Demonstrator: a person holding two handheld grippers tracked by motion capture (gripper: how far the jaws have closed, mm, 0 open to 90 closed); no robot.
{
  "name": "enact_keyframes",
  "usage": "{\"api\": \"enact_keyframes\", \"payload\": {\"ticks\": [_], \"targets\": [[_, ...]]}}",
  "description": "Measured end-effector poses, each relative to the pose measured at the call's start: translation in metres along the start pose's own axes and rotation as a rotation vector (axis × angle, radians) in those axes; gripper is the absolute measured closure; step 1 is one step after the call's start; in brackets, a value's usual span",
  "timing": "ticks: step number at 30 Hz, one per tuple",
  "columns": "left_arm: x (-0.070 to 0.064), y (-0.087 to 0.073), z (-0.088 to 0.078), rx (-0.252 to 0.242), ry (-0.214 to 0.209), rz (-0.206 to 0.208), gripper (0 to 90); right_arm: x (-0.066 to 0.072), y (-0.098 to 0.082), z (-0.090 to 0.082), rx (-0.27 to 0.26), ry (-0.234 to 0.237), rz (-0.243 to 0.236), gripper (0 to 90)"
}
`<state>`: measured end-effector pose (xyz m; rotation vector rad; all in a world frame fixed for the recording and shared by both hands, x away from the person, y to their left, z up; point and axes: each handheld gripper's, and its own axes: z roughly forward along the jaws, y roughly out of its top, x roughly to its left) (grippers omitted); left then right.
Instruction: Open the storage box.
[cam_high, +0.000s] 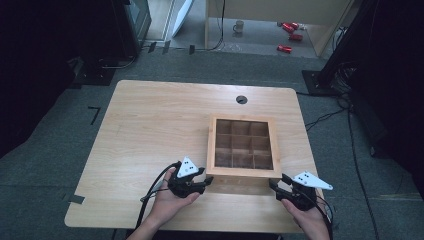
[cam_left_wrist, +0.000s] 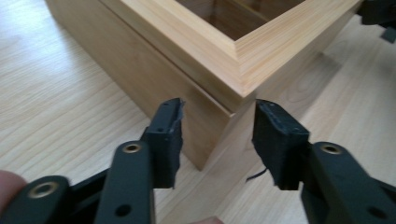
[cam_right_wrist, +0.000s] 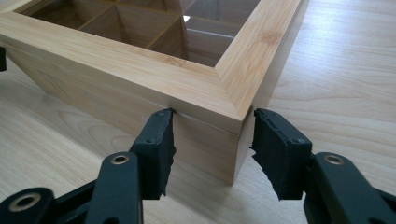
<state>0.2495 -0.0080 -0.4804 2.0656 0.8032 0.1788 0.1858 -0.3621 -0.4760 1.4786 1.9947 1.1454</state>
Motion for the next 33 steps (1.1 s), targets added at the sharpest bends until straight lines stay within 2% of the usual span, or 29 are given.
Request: {"api": "enact_keyframes", "payload": {"ticks": [5,8,16,22,27,29,33], "targets": [[-0.004,0.001,-0.002,-0.001,0.033,0.05,58.7,-0.001,-0.001,-0.001,-0.006,0.007,0.011,53.6],[-0.005,0.003,-0.005,-0.017,0.037,0.046,59.5,-0.002,-0.002,-0.002,-0.009,0.005,0.005,55.6],[-0.005,0.004,-0.007,-0.019,0.031,0.029,63.4,-0.003,-0.003,-0.003,-0.017,0.009,0.017,56.8],[-0.007,0.008,-0.012,-0.059,0.024,0.029,68.2,-0.003,-0.003,-0.003,-0.017,0.009,0.012,57.1],[-0.008,0.008,-0.012,-0.057,0.026,0.027,68.0,-0.003,-0.001,-0.007,-0.061,0.011,0.026,56.9],[-0.008,0.009,-0.012,-0.062,0.025,0.023,68.1,-0.004,0.0,-0.009,-0.074,-0.015,0.022,52.3],[-0.007,0.01,-0.013,-0.062,0.017,0.008,67.8,0.003,0.0,-0.008,-0.093,-0.093,-0.051,47.9]]}}
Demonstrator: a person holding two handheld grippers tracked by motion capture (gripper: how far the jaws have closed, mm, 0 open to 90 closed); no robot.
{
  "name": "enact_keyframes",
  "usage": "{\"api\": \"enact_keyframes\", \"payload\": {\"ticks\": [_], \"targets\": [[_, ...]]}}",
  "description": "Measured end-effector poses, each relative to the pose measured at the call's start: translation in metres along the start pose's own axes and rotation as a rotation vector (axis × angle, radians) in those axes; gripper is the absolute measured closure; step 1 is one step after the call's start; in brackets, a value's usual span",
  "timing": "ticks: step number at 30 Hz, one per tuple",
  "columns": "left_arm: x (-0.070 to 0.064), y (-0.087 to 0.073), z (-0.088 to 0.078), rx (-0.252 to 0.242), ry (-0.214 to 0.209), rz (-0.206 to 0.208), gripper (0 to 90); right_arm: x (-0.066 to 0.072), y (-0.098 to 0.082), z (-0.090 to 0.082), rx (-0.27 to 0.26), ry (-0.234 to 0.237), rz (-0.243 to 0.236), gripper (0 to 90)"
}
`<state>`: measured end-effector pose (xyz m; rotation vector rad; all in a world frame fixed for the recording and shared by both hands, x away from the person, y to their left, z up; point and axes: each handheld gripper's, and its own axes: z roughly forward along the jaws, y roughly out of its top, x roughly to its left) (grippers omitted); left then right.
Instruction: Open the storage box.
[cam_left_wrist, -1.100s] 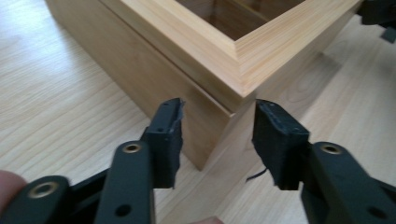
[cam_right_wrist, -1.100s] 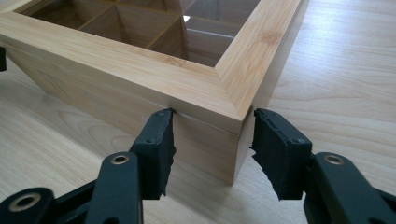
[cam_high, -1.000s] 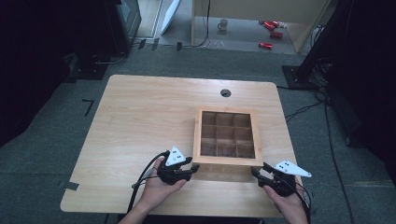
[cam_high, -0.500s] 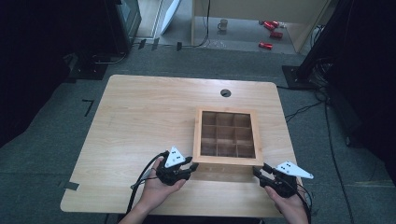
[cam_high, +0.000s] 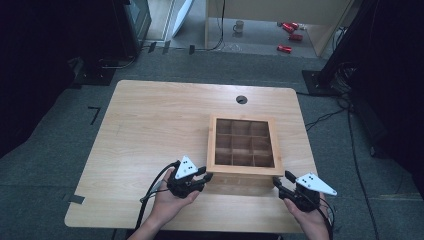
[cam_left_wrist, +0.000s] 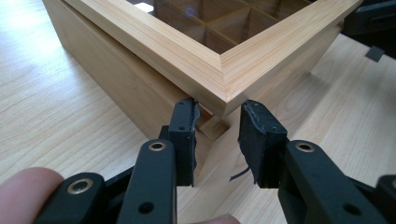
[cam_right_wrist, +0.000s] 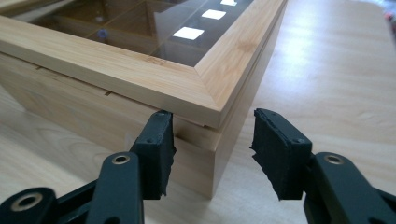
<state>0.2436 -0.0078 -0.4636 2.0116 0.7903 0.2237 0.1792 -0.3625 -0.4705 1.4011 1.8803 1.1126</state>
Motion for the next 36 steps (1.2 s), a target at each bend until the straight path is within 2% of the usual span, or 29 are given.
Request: {"api": "enact_keyframes", "payload": {"ticks": [4,8,13,16,19,22,28,30,34,36], "targets": [[0.0,0.002,-0.001,-0.01,-0.009,-0.007,66.8,0.006,0.001,-0.001,-0.034,-0.047,-0.074,46.7],[0.001,0.002,0.0,-0.002,-0.021,-0.018,60.0,0.009,-0.001,0.0,-0.043,-0.075,-0.134,46.8],[-0.001,0.001,-0.003,-0.001,-0.026,0.0,53.0,0.012,-0.001,0.001,-0.075,-0.074,-0.16,46.9],[0.001,-0.001,-0.007,0.002,-0.002,0.006,42.3,0.013,0.0,0.0,-0.091,-0.071,-0.166,47.0],[0.005,-0.005,-0.012,0.019,0.045,-0.007,25.5,0.013,0.001,0.0,-0.101,-0.069,-0.168,47.0],[0.013,-0.012,-0.016,0.035,0.084,-0.027,16.6,0.013,0.002,-0.001,-0.111,-0.065,-0.168,47.0],[0.031,-0.029,-0.012,0.059,0.115,-0.055,14.1,0.012,0.006,-0.002,-0.134,-0.058,-0.176,47.0],[0.036,-0.034,-0.008,0.081,0.121,-0.079,14.1,0.011,0.007,-0.002,-0.14,-0.054,-0.178,47.0],[0.045,-0.041,-0.003,0.132,0.167,-0.106,14.2,0.01,0.012,-0.002,-0.146,-0.042,-0.195,46.9],[0.049,-0.043,-0.003,0.145,0.178,-0.118,14.2,0.009,0.014,-0.003,-0.153,-0.035,-0.192,46.9]]}}
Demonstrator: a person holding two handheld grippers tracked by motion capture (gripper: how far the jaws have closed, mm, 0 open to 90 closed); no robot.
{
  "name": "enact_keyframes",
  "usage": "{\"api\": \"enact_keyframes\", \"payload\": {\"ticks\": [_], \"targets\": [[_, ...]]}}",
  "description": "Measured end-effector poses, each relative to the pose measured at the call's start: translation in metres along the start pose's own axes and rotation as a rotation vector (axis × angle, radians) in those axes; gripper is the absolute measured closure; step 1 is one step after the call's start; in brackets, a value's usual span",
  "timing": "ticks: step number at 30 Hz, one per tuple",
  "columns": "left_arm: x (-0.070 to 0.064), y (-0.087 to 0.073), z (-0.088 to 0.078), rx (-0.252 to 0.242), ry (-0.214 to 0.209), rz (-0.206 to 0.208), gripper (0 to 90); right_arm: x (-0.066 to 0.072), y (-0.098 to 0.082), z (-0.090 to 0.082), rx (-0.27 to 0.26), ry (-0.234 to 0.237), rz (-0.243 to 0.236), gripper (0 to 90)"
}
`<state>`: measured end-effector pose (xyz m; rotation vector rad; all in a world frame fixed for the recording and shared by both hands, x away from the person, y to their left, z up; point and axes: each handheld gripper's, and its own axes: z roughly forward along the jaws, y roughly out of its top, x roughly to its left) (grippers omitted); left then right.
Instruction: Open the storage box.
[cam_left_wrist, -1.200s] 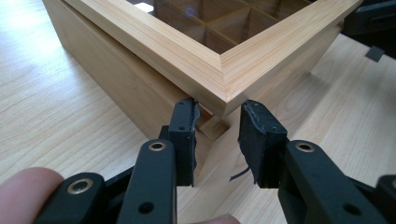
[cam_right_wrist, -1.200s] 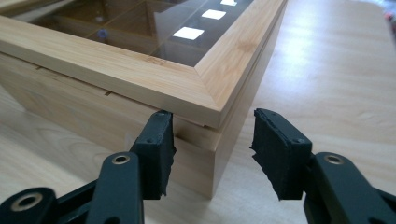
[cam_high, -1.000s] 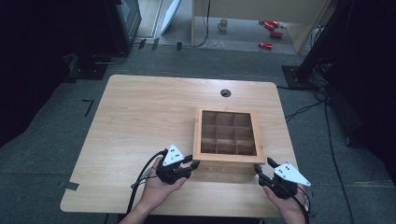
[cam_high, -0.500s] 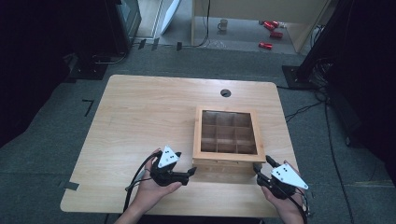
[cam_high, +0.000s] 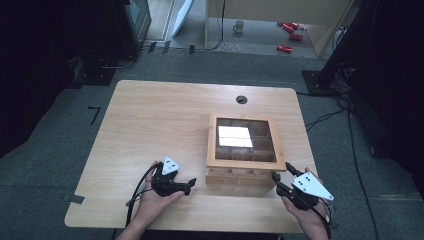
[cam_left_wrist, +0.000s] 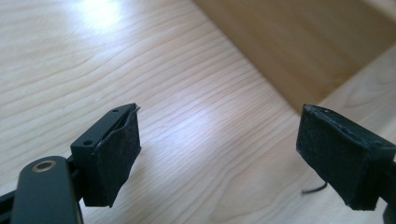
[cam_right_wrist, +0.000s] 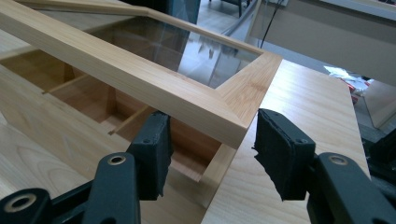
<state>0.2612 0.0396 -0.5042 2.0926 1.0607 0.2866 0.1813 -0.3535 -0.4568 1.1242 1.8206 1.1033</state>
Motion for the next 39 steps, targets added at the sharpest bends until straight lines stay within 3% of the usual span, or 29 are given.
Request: {"api": "enact_keyframes", "payload": {"ticks": [5,8,16,19,25,32,39], "targets": [[0.004,-0.003,0.004,0.027,0.035,-0.006,14.3,-0.002,0.004,0.0,-0.005,0.002,-0.011,46.9],[0.004,-0.007,0.006,0.042,0.052,0.012,14.3,-0.003,0.007,0.0,-0.01,0.0,-0.023,46.7],[0.004,-0.01,0.009,0.016,0.086,0.05,14.0,-0.006,0.017,0.0,-0.024,-0.023,-0.079,40.5],[0.002,-0.011,0.01,0.014,0.102,0.067,13.4,-0.006,0.02,0.001,-0.035,-0.033,-0.108,39.6],[0.004,-0.011,0.009,0.008,0.085,0.051,13.5,-0.005,0.024,0.003,-0.053,-0.015,-0.2,43.0],[0.004,-0.011,0.009,0.003,0.086,0.042,13.6,-0.012,0.03,0.004,-0.058,0.021,-0.195,43.4],[0.004,-0.011,0.009,0.002,0.086,0.039,13.7,-0.019,0.038,0.008,-0.072,0.025,-0.176,45.8]]}}
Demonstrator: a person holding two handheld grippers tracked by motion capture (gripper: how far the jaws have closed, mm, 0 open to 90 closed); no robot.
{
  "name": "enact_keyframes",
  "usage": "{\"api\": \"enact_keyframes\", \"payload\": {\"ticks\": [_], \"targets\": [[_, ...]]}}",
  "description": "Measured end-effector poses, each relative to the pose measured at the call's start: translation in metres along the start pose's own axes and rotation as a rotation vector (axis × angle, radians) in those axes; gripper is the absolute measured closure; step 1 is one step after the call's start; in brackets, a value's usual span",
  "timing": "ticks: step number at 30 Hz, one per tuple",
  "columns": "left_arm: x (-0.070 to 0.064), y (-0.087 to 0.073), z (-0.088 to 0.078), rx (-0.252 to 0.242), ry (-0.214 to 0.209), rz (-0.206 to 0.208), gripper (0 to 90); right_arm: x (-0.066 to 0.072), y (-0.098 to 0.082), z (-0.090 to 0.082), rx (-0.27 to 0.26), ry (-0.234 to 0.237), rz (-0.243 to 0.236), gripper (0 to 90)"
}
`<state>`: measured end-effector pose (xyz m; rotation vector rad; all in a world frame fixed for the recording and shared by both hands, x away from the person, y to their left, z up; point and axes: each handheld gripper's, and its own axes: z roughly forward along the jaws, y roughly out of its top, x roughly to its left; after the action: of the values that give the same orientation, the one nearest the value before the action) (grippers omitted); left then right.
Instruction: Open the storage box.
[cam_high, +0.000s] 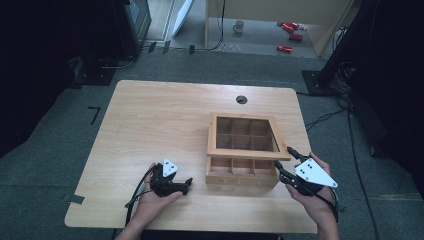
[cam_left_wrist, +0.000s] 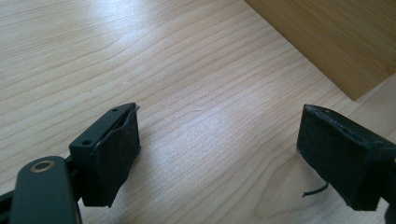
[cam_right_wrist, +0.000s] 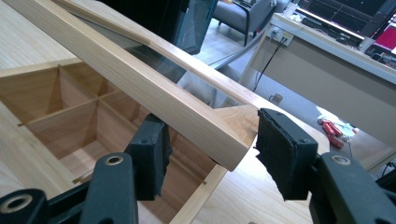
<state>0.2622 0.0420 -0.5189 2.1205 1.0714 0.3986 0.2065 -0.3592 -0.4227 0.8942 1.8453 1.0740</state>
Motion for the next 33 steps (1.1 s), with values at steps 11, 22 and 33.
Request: {"api": "enact_keyframes", "payload": {"ticks": [11,22,33], "targets": [[-0.001,0.0,0.0,-0.001,0.006,-0.006,14.0,-0.022,0.017,0.006,-0.044,0.045,0.012,48.0],[-0.002,0.0,0.0,-0.001,0.014,-0.011,14.4,-0.037,0.028,0.014,-0.066,0.057,0.052,52.7],[-0.002,0.0,0.0,0.001,0.016,-0.01,14.6,-0.05,0.044,0.024,-0.091,0.049,0.072,53.9]]}}
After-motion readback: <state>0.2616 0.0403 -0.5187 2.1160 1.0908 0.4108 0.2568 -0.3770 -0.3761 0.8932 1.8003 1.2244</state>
